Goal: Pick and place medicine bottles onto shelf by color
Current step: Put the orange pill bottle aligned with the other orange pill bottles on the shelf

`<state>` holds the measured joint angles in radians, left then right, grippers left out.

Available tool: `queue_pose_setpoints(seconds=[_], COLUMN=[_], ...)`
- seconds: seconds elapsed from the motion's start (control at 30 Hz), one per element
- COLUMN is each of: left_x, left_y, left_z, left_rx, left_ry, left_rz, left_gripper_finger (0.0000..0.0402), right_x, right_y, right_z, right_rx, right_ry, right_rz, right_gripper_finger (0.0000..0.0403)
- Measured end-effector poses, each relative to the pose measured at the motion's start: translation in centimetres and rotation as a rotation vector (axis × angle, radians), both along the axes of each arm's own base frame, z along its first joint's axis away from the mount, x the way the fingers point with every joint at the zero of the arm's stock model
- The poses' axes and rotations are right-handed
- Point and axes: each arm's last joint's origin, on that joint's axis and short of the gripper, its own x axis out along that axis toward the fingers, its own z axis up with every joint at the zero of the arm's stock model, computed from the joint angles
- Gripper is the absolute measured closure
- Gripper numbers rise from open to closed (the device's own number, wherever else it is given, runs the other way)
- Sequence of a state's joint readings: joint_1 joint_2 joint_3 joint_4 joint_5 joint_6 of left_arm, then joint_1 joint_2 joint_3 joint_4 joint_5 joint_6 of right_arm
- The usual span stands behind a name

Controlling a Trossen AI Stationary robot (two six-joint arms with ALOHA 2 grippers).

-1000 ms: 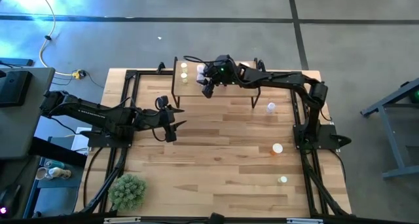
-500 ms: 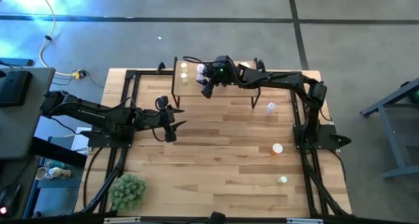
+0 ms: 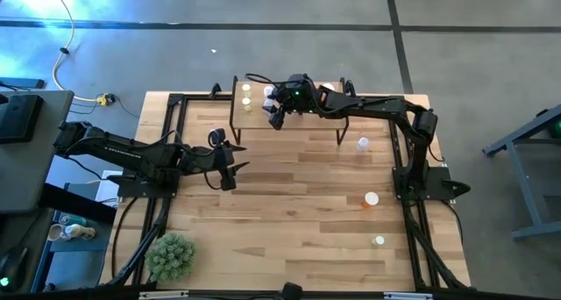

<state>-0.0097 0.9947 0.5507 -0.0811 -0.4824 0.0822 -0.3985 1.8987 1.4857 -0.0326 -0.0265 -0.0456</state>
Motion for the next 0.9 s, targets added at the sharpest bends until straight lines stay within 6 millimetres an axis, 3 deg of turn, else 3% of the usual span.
queue_pose_setpoints(seconds=[0.2, 0.57, 0.73, 0.9], left_x=[0.0, 0.0, 0.0, -0.1], left_y=[0.0, 0.0, 0.0, 0.0], left_z=[0.0, 0.0, -0.1, -0.1], left_rx=[0.0, -0.001, -0.002, -0.002], left_ry=[0.001, 0.001, 0.009, 0.011], left_rz=[0.0, 0.0, 0.001, 0.001], left_gripper_finger=[0.0204, 0.0204, 0.0204, 0.0204], right_x=[-0.5, -4.8, -6.7, -7.5], right_y=[0.2, 2.1, 3.7, 5.9], right_z=[1.2, 7.2, 8.2, 7.9], right_rx=[-0.015, -0.024, 0.067, 0.126], right_ry=[-0.021, -0.033, 0.045, 0.155], right_rz=[0.003, 0.012, 0.009, 0.047], right_gripper_finger=[0.0201, 0.0201, 0.0201, 0.0201])
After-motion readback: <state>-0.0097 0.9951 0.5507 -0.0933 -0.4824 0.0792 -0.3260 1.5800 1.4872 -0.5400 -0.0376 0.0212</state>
